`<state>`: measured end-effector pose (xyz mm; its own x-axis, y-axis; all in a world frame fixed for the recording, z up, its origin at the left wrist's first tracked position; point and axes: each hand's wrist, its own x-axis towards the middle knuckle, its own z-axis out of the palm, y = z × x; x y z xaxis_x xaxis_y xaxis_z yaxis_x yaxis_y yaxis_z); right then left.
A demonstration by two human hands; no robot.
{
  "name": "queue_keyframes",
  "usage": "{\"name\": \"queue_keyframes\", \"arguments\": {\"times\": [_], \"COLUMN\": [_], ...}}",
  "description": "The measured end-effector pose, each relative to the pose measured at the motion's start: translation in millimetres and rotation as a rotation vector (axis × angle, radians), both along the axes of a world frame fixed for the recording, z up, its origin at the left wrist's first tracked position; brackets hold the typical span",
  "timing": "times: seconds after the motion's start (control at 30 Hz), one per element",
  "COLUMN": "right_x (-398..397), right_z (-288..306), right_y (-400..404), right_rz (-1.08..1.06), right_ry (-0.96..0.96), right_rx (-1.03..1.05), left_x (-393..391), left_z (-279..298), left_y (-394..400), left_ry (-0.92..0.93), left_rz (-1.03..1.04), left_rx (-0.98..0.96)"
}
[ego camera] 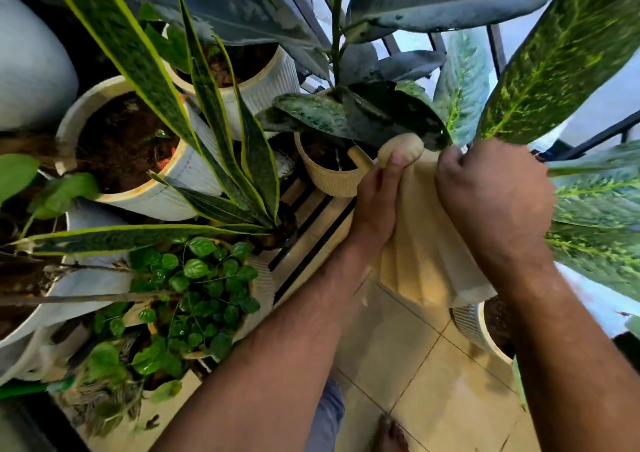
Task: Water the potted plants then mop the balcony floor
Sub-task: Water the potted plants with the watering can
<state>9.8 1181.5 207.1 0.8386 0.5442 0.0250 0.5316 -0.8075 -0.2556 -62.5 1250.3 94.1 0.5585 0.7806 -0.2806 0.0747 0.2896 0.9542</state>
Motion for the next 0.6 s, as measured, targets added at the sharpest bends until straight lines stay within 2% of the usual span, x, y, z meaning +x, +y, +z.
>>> {"name": "queue_keyframes", "arguments": {"times": [0.27,0.6], "right_x": [-20,-34], "right_z": [14,83], "right_y": [-32,3], "right_rz": [-0.039,-0.01], "right_ry": [0.021,0.104], "right_rx": [0.134,0.251], "left_x": [-25,-44], "left_z": [31,116], "left_y": [-12,29], "left_ry": [0.13,0.079], "left_rz": [0.024,0.063], "left_rx": [0.179,0.29]}}
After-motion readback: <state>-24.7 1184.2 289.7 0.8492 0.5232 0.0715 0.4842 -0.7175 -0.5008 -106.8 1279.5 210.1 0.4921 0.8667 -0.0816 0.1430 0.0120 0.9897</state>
